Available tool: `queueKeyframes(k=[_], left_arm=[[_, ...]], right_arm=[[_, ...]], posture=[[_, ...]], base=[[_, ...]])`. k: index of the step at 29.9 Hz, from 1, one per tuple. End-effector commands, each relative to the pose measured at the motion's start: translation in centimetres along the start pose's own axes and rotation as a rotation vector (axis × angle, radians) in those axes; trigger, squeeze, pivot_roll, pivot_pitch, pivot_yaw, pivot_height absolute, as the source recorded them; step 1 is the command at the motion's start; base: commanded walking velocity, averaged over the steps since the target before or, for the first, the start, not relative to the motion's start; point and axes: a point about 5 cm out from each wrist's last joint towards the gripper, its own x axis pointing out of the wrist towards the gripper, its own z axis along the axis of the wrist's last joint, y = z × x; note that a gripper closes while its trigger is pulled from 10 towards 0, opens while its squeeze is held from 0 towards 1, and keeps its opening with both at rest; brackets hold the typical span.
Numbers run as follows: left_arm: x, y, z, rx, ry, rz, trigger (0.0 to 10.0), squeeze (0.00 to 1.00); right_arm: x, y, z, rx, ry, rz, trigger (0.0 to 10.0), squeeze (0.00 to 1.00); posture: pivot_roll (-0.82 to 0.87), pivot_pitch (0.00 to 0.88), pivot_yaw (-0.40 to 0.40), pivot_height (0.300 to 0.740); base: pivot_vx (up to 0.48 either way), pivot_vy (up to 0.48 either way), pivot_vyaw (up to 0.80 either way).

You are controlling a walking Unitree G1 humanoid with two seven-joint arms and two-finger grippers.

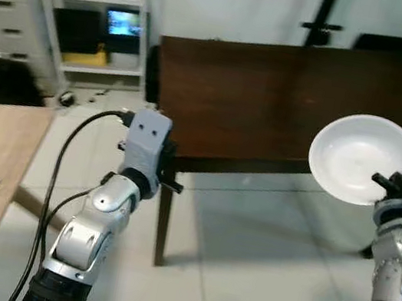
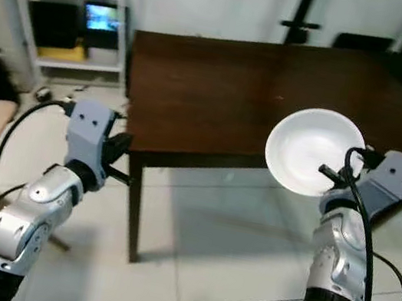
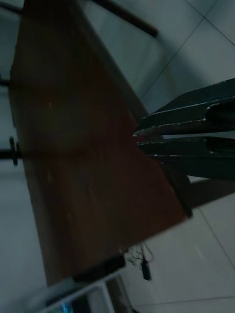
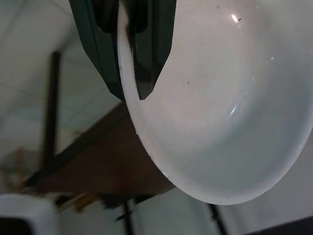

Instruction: Setting the table

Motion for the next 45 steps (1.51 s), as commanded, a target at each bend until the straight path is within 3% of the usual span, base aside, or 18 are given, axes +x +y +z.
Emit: queueKeyframes(k=[1,6,12,22,45], left_arm=[[-0.2,0.2,-0.5,-0.018,0.024,0.01,10.0,0.0],[0.0,0.2,-0.3,-0.057,0.033,0.02,10.0,0.0],[0.1,0.4,-0.2,-0.029,0.029,0.042,10.0,0.0],[0.2,0.9,-0.2,-0.047,0.011,0.05,10.0,0.0],[0.2,0.6,-0.1,-0.021,-0.003,0.032,10.0,0.0]], right_arm=[[-0.2,-0.3,-0.3,0.009,0.009,-0.007,10.0,0.0],[-0.1,-0.2,-0.3,0.008,0.009,-0.006,10.0,0.0],[-0.1,-0.2,-0.3,-0.002,0.006,-0.004,10.0,0.0],[-0.3,0.7,0.1,-0.046,-0.03,0.057,10.0,0.0],[-0.4,1.2,0.2,-0.035,-0.043,0.081,10.0,0.0]], posture=[[-0.04,0.134,0.087,0.74],[-0.04,0.135,0.086,0.74],[-0.04,0.137,0.085,0.74],[-0.04,0.139,0.084,0.74],[-0.04,0.143,0.084,0.74]], base=[[0.0,0.0,-0.8],[0.0,0.0,-0.8],[0.0,0.0,-0.69],[0.072,0.0,0.0],[0.48,0.0,0.0]])
